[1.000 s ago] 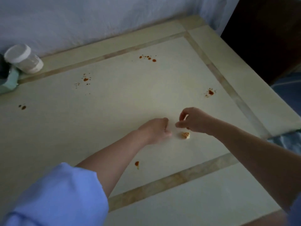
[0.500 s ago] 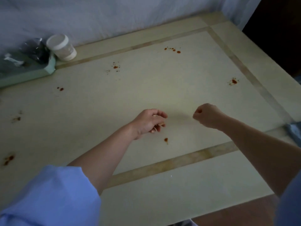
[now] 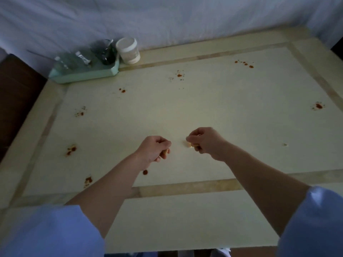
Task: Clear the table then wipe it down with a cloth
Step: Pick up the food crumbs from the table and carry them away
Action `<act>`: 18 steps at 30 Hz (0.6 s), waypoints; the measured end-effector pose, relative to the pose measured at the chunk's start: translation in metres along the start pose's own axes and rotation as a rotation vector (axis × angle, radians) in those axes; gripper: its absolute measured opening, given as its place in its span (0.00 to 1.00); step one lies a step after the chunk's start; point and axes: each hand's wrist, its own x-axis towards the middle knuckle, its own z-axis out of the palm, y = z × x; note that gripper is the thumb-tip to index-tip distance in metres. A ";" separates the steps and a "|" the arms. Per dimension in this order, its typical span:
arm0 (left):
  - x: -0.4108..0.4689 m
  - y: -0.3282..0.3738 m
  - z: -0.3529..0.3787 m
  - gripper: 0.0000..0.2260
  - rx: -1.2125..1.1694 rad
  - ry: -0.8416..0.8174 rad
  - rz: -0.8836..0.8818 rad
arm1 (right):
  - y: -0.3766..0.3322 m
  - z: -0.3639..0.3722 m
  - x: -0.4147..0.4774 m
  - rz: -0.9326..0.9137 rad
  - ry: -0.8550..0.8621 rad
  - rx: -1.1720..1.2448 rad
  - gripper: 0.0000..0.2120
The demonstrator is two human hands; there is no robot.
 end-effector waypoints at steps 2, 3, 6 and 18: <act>-0.006 -0.011 -0.001 0.06 0.016 -0.017 -0.009 | 0.008 0.011 0.011 -0.006 0.086 -0.228 0.07; -0.010 -0.016 -0.001 0.06 0.030 -0.030 -0.014 | 0.012 0.017 0.016 -0.005 0.125 -0.324 0.08; -0.015 -0.032 0.002 0.07 0.044 -0.059 -0.029 | 0.023 0.030 0.028 0.000 0.218 -0.513 0.10; -0.036 -0.012 -0.011 0.10 -0.859 0.082 -0.223 | -0.005 0.058 -0.012 0.193 -0.169 0.673 0.07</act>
